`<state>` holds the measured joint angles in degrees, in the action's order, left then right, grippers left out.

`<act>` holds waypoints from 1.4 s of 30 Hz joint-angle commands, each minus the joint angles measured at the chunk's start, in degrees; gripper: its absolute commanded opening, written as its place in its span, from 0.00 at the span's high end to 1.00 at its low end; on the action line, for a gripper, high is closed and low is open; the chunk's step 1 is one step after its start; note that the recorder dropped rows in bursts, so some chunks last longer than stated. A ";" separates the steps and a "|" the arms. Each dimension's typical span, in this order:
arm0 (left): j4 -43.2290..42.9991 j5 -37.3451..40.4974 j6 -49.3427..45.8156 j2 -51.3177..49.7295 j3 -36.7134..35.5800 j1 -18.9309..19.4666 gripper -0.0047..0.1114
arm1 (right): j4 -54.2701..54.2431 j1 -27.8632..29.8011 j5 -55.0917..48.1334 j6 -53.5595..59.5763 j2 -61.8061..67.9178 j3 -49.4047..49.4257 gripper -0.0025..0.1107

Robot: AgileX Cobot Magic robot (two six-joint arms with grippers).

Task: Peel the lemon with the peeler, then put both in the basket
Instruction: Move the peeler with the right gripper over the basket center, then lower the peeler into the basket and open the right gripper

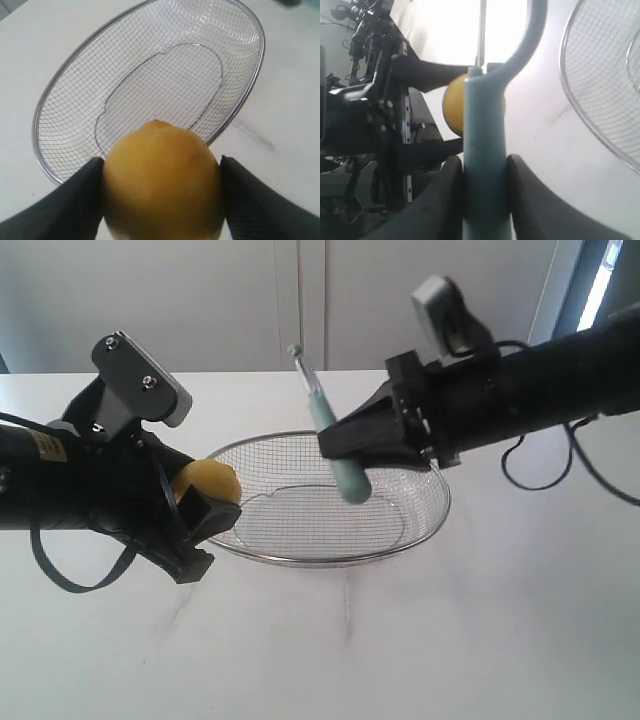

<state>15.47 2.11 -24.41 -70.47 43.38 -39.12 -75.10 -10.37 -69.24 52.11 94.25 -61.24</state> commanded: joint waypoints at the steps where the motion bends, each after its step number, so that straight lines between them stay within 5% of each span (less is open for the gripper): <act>1: 0.46 -0.19 0.13 0.20 0.05 -0.20 0.96 | 2.15 3.90 -0.72 2.57 -5.38 -0.88 0.98; 4: 0.46 -0.19 0.13 0.20 0.05 -0.20 0.96 | 7.20 4.42 -0.05 3.31 -8.83 -0.88 0.98; 13: 0.46 -0.20 0.37 0.20 0.05 -0.33 0.96 | 37.02 -3.03 25.92 -1.05 -15.60 -0.66 0.98; 19: 0.46 0.04 0.37 0.20 0.05 -0.33 0.96 | 45.41 -5.87 35.75 -7.61 -12.17 -0.97 0.98; 32: 0.46 1.03 0.37 0.20 0.05 -0.33 0.96 | 47.84 -7.23 31.22 -12.43 3.20 -7.02 0.98; 42: 0.58 1.39 0.37 0.20 0.05 -0.33 0.96 | 63.33 -12.96 34.53 -24.94 8.66 -11.65 0.98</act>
<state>15.47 3.37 -24.41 -70.47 43.38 -39.21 -14.25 -22.94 -36.25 30.57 101.82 -72.14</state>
